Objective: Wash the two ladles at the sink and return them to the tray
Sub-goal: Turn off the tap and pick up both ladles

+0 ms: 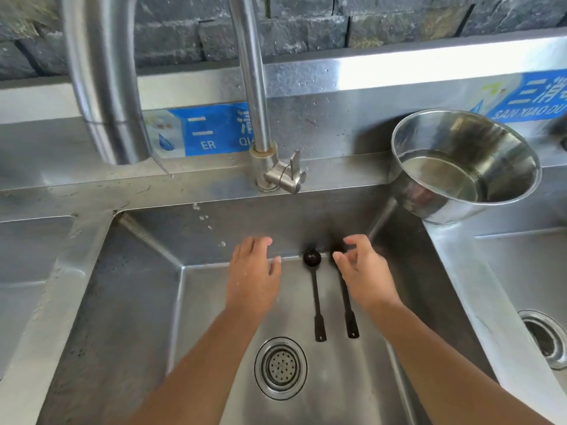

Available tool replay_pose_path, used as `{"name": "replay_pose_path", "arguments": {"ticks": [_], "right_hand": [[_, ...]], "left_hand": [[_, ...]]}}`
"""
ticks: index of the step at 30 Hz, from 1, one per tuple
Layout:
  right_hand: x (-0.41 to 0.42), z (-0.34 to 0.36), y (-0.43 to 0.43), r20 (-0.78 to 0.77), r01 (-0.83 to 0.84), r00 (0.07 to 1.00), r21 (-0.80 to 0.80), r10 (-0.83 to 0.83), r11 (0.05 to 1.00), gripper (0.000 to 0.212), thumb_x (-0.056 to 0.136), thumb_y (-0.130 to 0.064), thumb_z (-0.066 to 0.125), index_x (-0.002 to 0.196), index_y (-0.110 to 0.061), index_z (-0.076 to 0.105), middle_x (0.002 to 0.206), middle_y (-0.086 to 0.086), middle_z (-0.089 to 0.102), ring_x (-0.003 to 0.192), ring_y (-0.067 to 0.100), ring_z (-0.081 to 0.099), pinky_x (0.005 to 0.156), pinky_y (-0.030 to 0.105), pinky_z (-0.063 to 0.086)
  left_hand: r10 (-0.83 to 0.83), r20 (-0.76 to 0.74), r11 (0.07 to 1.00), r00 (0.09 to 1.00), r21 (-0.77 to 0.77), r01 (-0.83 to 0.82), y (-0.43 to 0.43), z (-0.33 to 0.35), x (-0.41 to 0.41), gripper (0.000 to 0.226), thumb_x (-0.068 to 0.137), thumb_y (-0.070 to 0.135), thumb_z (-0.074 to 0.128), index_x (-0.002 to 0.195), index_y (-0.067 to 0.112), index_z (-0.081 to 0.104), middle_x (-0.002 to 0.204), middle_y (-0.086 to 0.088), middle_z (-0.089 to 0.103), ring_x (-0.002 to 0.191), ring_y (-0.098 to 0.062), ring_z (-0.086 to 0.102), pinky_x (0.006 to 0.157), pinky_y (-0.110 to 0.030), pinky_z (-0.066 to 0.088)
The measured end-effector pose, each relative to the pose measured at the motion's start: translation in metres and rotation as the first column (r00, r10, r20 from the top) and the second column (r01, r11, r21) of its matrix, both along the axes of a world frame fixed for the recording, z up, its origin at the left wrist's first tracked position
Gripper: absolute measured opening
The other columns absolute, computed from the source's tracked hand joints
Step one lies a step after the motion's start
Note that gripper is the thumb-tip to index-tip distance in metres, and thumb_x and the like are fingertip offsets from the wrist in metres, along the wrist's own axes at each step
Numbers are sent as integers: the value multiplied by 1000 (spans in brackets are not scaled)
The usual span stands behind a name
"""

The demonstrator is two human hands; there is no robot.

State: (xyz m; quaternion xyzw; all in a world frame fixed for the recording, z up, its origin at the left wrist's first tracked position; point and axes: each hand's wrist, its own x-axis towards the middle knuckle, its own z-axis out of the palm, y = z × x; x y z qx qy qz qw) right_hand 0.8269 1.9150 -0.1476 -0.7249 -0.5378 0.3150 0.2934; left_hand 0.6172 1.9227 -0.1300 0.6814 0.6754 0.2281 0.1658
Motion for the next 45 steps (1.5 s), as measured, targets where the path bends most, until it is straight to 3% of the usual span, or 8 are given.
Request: {"name": "replay_pose_path", "arguments": {"ticks": [7,11,15,20,26,35,39,45], "right_hand": [[5,-75,-16,49,163,986,-164,-157,973,30,92,-25,65,119,-13,60,79,-6,60,73,13,55,71,27,43],[12,-100,-20,151,221,970,-224,-190,949,25,92,-27,64,113,-13,61,102,8,70,89,27,64,71,26,41],[11,-114,-19,146,255,964,-266,-223,930,14,94,-32,62,100,-20,57,99,4,68,77,19,55,63,26,39],[11,-125,-12,158,195,976,-302,-152,933,17,94,-34,60,98,-18,59,92,-1,65,81,20,62,69,33,52],[12,-130,-9,198,165,974,-299,-109,940,16,93,-28,62,83,-16,62,78,0,64,72,21,59,64,30,47],[-6,-109,-36,-25,133,987,-404,-157,905,30,91,-25,65,65,-24,53,68,-7,59,60,5,53,51,21,36],[-21,-77,-52,-176,82,970,-416,-169,906,19,92,-26,64,76,-18,58,71,3,63,61,19,58,57,27,46],[-39,-1,-82,-230,10,970,-308,-84,951,16,91,-19,61,77,-17,54,62,2,60,46,11,53,41,16,43]], "left_hand": [[-66,66,948,996,-307,84,-22,-72,36,32,93,26,55,123,15,58,117,-4,63,112,-23,56,95,-39,46],[15,129,911,991,-410,40,-26,-104,51,33,93,28,59,123,13,60,113,-6,67,104,-21,61,89,-31,46],[150,208,862,966,-507,-25,-15,-125,72,35,92,33,63,118,11,62,109,-7,68,90,-18,60,76,-26,44],[134,88,872,987,-484,-75,-9,-145,89,24,93,35,61,97,12,53,90,-6,65,77,-25,60,63,-32,45],[202,102,866,974,-483,-129,-7,-153,86,20,93,27,61,82,11,56,70,2,56,62,-15,52,49,-25,33],[519,419,728,745,-673,-128,-30,-114,51,18,92,20,65,78,8,61,66,-6,55,65,-22,51,69,-36,47],[535,481,721,694,-688,-79,-48,-76,29,16,93,18,63,94,1,63,68,-8,55,56,-19,48,60,-34,45],[475,498,770,725,-634,-69,-81,-13,-1,9,91,20,65,87,13,61,68,-3,57,54,-13,51,46,-22,43]]}}
